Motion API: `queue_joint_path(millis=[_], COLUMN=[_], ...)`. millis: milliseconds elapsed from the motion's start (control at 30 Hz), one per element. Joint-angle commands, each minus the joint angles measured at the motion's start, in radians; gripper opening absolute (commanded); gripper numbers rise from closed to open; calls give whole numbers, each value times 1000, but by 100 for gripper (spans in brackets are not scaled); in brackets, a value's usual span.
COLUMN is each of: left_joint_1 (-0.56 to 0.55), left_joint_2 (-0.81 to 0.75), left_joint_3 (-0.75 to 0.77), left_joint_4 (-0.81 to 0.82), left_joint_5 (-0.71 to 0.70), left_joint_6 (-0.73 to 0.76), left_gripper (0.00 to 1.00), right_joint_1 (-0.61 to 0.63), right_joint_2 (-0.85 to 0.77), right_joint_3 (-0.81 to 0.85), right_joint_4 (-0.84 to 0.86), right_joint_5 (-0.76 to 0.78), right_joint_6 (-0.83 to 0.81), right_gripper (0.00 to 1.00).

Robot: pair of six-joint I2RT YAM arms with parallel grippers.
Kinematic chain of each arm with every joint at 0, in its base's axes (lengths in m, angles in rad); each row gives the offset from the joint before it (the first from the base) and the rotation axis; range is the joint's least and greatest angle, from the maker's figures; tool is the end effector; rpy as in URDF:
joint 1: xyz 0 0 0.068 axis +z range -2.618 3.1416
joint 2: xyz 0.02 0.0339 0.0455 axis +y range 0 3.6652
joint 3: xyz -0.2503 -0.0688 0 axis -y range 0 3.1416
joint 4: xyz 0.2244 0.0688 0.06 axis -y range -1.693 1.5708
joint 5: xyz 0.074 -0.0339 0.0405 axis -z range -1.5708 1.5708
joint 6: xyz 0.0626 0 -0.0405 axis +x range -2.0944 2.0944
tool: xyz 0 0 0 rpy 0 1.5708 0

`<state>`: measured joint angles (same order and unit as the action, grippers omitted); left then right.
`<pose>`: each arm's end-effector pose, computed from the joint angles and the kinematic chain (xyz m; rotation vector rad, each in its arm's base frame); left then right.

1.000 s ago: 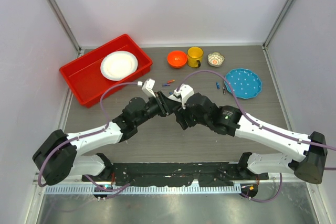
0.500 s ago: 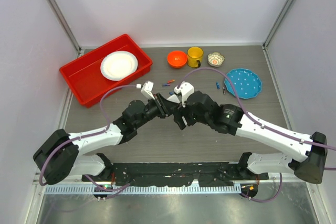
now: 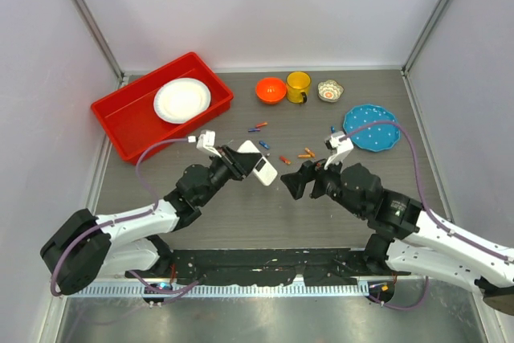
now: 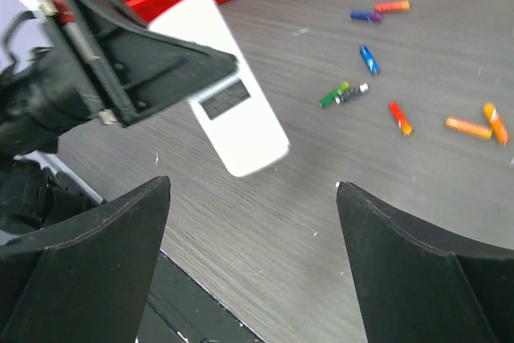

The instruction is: Load the batteries into the remote control

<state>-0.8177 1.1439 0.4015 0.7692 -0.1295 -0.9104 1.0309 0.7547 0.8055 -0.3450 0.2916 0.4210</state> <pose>0.1826 -0.1829 0.2375 -0.1901 1.6775 -1.2449 0.1115 0.1511 0.3174 -0.3743 1.8808 0.7296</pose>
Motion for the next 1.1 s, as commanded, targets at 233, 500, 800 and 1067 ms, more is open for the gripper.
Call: queue_joint_path(millis=[233,500,800,1067], left_joint_1=[3,5,3,3], left_joint_2=[-3,-24,-65,-64], left_joint_3=[-112,-135,-148,-150], left_joint_4=[349,406,383,384], left_joint_5=[-53,-71,-76,-68], left_joint_6=[38,-11,-44,-71], left_gripper=[0,0,0,0], right_joint_1=[-20,-109,-146,-158], right_joint_2=[-28,57,136,202], right_joint_3=[-253,-365,-362,-354], right_joint_4=[431,661,722,788], right_joint_5=[24,-167,-230,-278], right_joint_6=[464,622,618,639], right_gripper=[89,86,82,79])
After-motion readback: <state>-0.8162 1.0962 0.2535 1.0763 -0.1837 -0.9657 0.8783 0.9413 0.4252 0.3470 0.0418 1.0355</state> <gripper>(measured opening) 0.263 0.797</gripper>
